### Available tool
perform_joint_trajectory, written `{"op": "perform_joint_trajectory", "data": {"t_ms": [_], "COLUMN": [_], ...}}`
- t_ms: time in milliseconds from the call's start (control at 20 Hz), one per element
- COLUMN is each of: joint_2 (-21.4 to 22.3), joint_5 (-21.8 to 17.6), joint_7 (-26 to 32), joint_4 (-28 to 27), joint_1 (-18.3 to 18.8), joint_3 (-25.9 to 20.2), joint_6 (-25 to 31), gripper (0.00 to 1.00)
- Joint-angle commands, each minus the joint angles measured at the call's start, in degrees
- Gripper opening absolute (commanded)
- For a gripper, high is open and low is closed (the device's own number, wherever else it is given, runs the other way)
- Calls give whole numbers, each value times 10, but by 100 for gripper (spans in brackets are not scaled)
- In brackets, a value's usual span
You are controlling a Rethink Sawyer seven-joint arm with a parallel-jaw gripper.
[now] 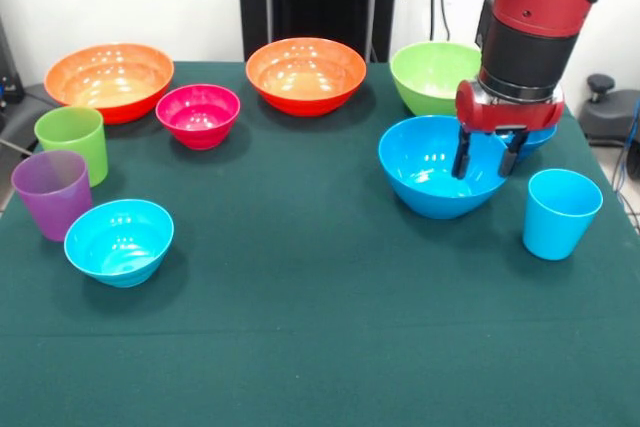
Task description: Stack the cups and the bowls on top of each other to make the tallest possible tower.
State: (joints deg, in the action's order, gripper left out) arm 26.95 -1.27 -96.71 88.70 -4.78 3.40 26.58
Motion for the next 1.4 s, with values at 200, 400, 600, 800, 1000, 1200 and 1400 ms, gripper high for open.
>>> {"op": "perform_joint_trajectory", "data": {"t_ms": [200,400,600,800,1000,1200,1400], "joint_2": [4,-5,15,33,0,-22,-31], "joint_5": [-4,-25,-37,-47,-57,-63,-66], "joint_7": [-56,-30,-9,-12,-45,-50,-46], "joint_4": [-14,-11,23,72,65,55,50], "joint_1": [27,44,69,86,55,46,43], "joint_3": [-40,-44,-63,-77,-51,-45,-42], "joint_6": [-22,-36,-47,-79,-113,-138,-142], "gripper": [100,100,100,100,100,100,100]}}
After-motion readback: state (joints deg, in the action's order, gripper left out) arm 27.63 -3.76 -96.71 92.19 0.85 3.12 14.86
